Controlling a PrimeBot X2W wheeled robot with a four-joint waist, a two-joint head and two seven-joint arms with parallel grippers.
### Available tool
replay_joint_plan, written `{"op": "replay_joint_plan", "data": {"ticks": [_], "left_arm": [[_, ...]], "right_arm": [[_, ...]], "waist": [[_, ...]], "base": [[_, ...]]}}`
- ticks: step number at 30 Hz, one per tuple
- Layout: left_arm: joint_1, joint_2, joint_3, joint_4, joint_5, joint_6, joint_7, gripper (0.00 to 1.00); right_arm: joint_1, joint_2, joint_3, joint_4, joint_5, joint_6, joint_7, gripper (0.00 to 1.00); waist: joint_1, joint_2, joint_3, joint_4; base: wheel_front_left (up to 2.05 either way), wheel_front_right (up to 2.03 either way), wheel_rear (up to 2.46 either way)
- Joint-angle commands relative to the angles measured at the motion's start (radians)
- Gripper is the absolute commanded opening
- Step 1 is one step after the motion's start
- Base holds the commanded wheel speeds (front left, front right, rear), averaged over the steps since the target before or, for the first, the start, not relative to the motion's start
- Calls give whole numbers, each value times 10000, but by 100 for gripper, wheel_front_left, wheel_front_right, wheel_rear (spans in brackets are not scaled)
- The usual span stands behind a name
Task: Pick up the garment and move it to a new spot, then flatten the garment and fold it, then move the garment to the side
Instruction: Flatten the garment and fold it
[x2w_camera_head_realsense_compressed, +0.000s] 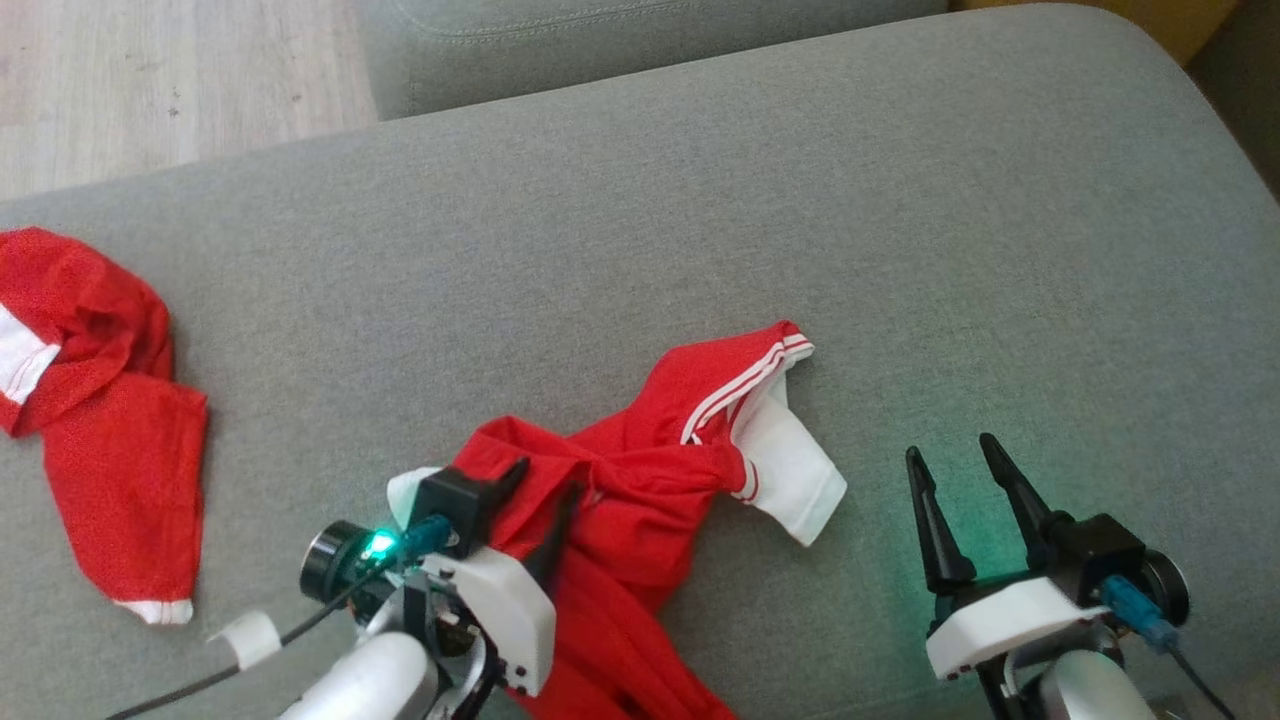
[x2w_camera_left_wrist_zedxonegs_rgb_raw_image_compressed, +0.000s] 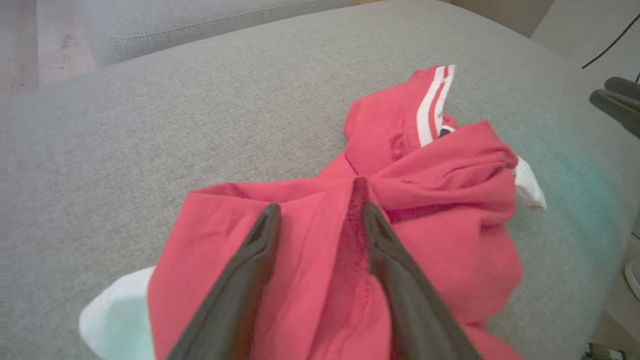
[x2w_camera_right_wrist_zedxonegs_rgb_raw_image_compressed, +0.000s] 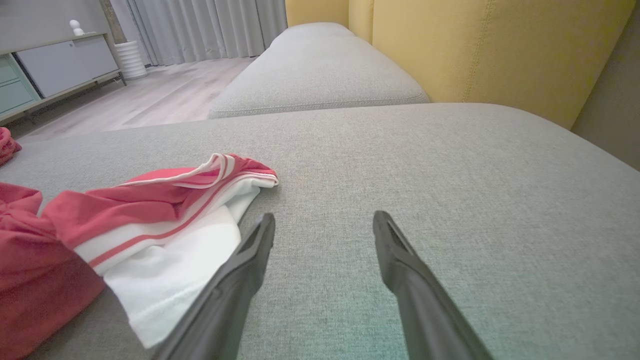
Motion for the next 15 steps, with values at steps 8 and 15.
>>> {"op": "replay_joint_plan", "data": {"ticks": [8, 15], "left_arm": [[-87, 215, 1455, -837, -743, 339, -1026, 0], [2184, 618, 3601, -2504, -2920, 829, -1904, 0]], "right_arm": [[-186, -33, 128, -266, 18, -7, -109, 100], [21, -33, -132, -273, 14, -7, -109, 100]], "waist": [[0, 0, -123, 185], [0, 0, -369, 481]], "base": [[0, 0, 0], [0, 0, 0]]}}
